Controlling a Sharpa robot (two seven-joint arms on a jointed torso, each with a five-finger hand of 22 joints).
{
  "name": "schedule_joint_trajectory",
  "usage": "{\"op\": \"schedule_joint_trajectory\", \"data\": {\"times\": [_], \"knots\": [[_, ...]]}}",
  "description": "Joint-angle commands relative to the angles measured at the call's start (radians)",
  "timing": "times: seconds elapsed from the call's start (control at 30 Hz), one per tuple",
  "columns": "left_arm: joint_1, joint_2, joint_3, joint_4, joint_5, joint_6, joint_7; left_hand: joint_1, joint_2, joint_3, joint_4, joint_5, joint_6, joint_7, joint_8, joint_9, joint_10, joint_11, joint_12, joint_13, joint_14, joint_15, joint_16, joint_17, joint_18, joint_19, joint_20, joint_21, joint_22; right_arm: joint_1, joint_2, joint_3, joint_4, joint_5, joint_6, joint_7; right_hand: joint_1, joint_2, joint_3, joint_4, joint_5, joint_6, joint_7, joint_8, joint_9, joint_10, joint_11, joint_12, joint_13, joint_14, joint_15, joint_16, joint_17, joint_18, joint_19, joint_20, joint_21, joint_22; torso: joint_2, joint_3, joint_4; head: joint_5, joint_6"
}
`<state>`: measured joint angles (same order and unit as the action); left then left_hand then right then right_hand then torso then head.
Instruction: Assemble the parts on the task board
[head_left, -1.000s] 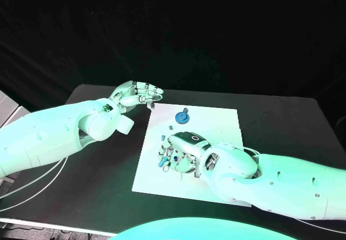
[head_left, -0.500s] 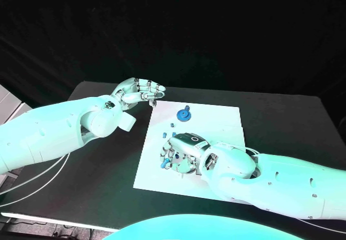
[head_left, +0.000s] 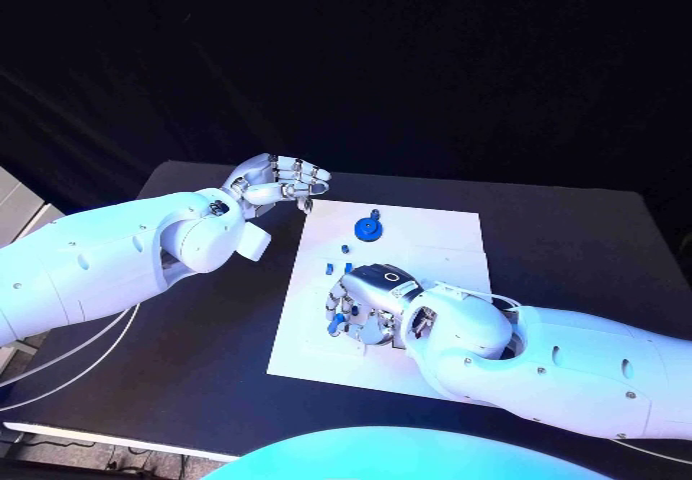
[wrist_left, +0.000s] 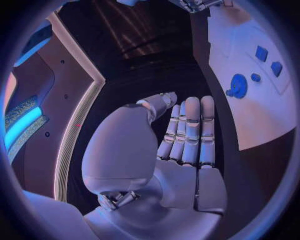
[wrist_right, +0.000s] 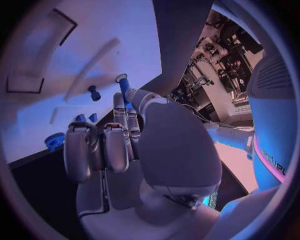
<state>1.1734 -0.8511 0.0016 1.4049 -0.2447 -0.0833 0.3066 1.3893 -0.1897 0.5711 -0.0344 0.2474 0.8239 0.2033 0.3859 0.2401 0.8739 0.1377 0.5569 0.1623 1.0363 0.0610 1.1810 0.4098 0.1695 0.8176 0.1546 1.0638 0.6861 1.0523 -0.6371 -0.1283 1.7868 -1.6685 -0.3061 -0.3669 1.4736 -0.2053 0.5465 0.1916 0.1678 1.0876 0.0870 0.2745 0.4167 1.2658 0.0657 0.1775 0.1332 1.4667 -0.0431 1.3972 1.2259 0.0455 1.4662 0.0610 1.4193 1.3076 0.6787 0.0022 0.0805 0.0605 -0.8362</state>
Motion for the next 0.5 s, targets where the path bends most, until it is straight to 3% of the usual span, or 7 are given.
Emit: {"op": "schedule_joint_trajectory", "data": {"times": [0.03,0.5], "knots": [[0.000,0.000,0.001,0.002,0.007,0.015,0.005,0.001,0.010,0.000,-0.004,0.007,-0.004,0.001,0.003,0.002,-0.007,0.000,0.005,-0.001,-0.007,-0.001,-0.006,-0.001,0.016,-0.004,0.001,-0.004,-0.001,-0.001,-0.001,0.000,0.002,-0.038,0.030,-0.022,0.002,0.009,0.003,-0.003,0.007,0.001,0.007,0.004,0.114,0.048,-0.039,-0.005,0.002,0.045,-0.006,0.005,0.003,-0.012,0.056,-0.008,0.001,0.170,0.000,-0.0004,-0.0002,0.000,-0.001],[0.000,-0.001,0.001,0.002,0.007,0.014,0.004,-0.001,0.011,0.000,-0.003,0.007,-0.005,0.001,0.005,0.002,-0.009,0.001,0.006,-0.001,-0.007,-0.001,-0.005,-0.001,0.015,-0.005,0.001,-0.005,-0.001,-0.001,-0.001,0.000,0.005,-0.035,0.087,-0.012,0.001,0.009,0.003,-0.004,0.007,0.001,0.007,0.005,0.115,0.048,-0.039,-0.006,0.002,0.045,-0.006,0.005,0.003,-0.013,0.057,-0.008,0.004,0.172,0.000,-0.0008,0.0000,0.001,-0.005]]}}
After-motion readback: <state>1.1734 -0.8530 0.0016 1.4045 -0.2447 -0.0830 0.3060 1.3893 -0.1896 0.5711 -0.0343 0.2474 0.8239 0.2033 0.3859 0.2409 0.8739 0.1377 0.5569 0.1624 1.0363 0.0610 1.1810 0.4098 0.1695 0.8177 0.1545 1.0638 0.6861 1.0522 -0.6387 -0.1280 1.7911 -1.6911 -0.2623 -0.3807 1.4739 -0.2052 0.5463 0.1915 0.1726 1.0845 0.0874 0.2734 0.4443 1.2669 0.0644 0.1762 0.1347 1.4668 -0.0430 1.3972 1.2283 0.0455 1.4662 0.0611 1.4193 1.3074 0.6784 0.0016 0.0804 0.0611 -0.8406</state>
